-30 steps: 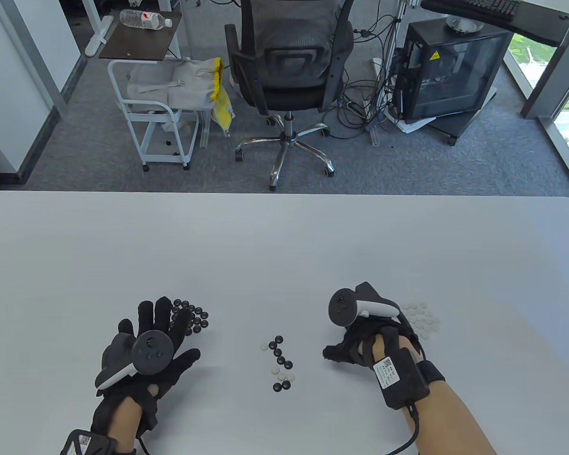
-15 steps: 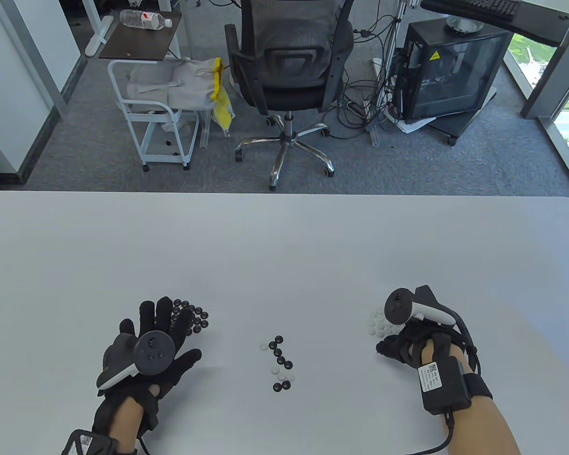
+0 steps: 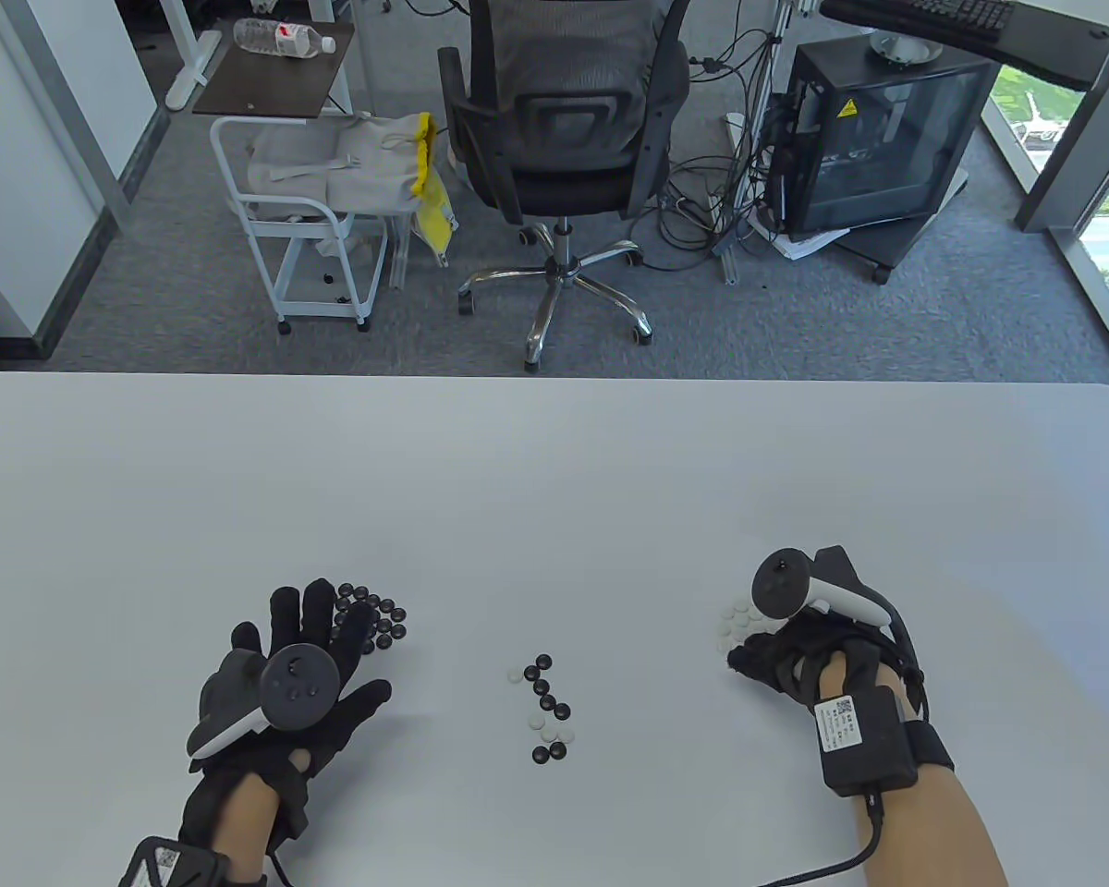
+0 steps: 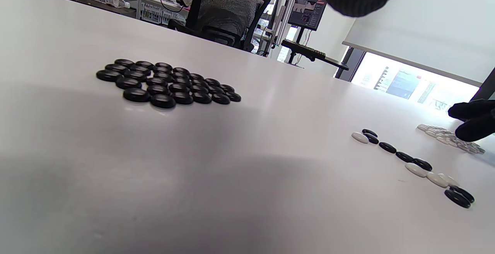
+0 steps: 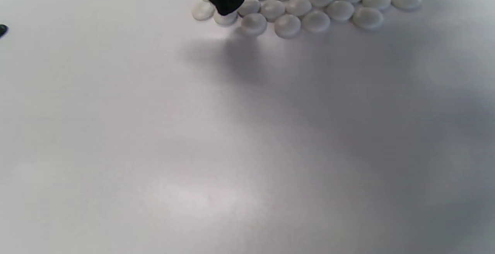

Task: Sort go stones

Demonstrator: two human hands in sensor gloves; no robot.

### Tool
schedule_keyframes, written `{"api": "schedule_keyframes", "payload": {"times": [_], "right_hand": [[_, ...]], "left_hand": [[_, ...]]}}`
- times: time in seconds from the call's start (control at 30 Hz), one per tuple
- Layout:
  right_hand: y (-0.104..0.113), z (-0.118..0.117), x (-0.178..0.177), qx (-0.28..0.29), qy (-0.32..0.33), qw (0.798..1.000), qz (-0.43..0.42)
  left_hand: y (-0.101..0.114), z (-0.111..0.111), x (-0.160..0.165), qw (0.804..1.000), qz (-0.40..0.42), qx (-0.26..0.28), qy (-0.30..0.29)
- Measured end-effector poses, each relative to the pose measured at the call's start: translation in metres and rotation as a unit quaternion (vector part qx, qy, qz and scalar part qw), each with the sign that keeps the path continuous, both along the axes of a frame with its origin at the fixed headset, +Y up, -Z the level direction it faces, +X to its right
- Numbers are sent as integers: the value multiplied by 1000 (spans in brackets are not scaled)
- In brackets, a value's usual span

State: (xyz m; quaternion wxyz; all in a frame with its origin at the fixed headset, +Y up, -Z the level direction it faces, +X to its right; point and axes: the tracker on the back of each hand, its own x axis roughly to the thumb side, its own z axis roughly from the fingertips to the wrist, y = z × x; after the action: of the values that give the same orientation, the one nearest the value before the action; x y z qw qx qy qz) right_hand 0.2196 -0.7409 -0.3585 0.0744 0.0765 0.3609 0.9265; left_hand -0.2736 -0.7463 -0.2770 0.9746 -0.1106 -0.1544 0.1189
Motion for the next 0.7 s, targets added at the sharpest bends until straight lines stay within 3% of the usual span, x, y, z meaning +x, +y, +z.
{"api": "schedule_keyframes", "payload": {"times": [0.3,0.7], "right_hand": [[17,0,-88,14,119,992,-44],[-4,3,-201,-4,234,967,-100]], "left_hand": [[0,0,1,1000,-1,-3,-1],[0,0,0,1000,1,-2,-2]]}}
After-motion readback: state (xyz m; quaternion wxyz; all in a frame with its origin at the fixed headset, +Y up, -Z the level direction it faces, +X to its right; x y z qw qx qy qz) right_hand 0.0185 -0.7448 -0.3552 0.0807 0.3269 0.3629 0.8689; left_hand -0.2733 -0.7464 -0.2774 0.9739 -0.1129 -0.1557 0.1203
